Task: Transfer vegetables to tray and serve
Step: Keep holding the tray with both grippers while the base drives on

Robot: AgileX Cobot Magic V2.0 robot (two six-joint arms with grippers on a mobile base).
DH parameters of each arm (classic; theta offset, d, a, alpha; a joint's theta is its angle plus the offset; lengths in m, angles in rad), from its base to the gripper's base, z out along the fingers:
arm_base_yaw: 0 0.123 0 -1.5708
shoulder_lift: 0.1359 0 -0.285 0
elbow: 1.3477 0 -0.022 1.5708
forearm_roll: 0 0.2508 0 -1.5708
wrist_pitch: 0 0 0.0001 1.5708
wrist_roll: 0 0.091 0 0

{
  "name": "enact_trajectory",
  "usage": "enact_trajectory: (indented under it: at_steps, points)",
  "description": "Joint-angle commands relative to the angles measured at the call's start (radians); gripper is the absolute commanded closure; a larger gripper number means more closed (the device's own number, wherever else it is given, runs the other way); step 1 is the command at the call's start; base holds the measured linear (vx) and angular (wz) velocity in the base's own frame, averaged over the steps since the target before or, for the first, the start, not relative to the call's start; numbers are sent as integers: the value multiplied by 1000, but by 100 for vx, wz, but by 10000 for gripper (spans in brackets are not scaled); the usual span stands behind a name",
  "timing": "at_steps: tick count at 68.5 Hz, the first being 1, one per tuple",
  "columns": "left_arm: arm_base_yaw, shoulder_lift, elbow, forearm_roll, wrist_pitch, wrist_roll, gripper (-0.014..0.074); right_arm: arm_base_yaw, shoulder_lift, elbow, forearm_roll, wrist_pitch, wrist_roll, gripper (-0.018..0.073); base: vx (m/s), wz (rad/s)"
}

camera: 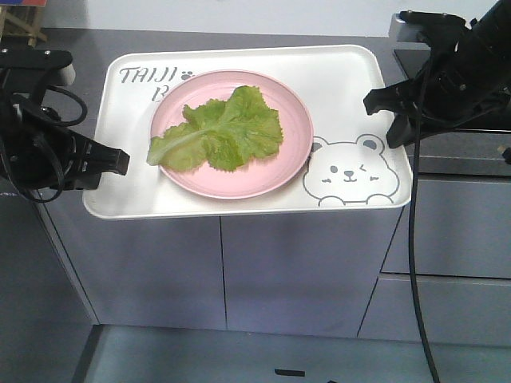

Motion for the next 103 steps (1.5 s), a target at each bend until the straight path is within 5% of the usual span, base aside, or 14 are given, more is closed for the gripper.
enact_trajectory:
  at_steps: [1,103]
  points:
    - [-19,-36,-33,-50,-84,16,602,11,-54,-29,61,13,-25,565,0,0]
    - [-19,-36,-33,-50,-84,16,602,11,-54,-29,61,13,-25,565,1,0]
